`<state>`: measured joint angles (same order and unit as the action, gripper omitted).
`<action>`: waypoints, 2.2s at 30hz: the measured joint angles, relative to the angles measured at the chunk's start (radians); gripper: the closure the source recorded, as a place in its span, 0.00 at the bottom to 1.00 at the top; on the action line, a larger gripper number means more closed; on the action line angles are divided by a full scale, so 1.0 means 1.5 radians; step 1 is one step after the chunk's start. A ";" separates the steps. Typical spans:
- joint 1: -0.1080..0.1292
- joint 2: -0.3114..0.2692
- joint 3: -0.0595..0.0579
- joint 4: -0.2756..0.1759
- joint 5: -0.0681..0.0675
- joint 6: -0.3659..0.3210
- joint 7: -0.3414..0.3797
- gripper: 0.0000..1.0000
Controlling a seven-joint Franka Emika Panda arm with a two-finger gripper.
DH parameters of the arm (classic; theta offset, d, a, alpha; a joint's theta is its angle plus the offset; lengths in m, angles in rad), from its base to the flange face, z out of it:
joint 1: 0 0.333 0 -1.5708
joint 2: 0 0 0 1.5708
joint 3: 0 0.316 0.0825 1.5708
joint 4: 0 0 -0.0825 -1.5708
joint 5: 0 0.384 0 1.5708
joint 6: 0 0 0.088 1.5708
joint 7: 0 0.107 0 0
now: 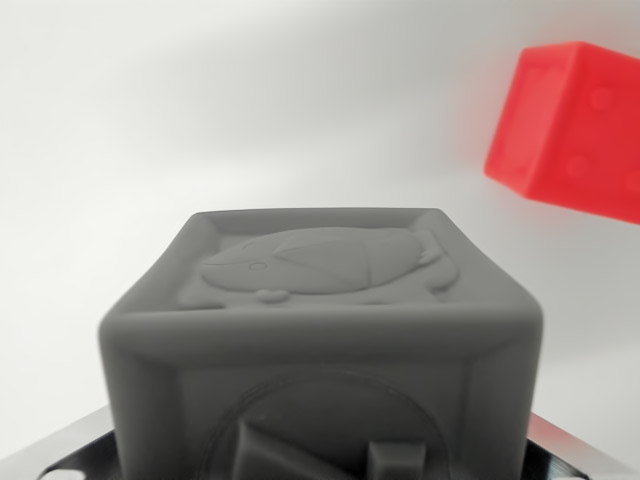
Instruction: Destack cube
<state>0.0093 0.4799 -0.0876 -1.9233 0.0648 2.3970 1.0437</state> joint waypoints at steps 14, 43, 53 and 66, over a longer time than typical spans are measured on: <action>0.023 -0.005 0.008 -0.008 -0.007 0.003 -0.006 1.00; 0.068 -0.009 0.025 -0.012 -0.018 0.005 -0.018 1.00; 0.083 -0.009 0.030 -0.012 -0.022 0.005 -0.022 1.00; 0.103 -0.009 0.038 -0.010 -0.026 0.005 -0.028 1.00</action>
<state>0.1638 0.4664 -0.0303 -1.9387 0.0254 2.4040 1.0015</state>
